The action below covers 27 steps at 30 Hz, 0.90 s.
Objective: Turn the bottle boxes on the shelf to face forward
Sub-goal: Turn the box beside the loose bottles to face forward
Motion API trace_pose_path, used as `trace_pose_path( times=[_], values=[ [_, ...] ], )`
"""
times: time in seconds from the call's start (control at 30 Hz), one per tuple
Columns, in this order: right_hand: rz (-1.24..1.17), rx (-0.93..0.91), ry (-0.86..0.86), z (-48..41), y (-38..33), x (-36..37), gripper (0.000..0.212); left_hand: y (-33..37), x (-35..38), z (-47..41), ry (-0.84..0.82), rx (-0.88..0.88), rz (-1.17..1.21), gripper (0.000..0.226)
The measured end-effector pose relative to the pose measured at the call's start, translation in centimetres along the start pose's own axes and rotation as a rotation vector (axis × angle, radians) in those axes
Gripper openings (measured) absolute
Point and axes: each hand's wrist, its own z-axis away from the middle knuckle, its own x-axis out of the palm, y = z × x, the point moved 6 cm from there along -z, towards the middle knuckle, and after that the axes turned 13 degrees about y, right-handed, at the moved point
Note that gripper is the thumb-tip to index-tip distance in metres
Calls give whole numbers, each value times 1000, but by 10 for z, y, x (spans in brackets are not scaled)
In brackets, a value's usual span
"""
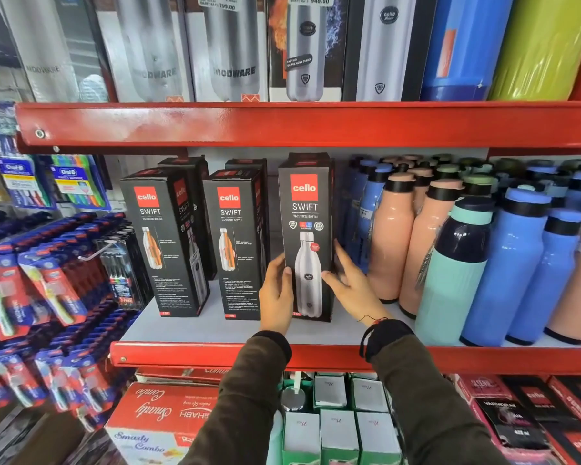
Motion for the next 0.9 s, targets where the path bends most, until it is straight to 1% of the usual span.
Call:
trace_pose_path(
  times=[0.07, 0.27, 0.53, 0.9],
  values=[
    [-4, -9, 10, -2, 0, -2, 68, -1, 1, -1, -6, 31, -19, 32],
    [31, -5, 100, -5, 15, -3, 69, -9, 5, -3, -51, 90, -67, 34],
    [68, 13, 66, -12, 17, 3, 63, -12, 6, -6, -27, 57, -103, 33],
    [83, -7, 174, -7, 20, 2, 61, -12, 7, -8, -43, 37, -140, 35]
  ],
)
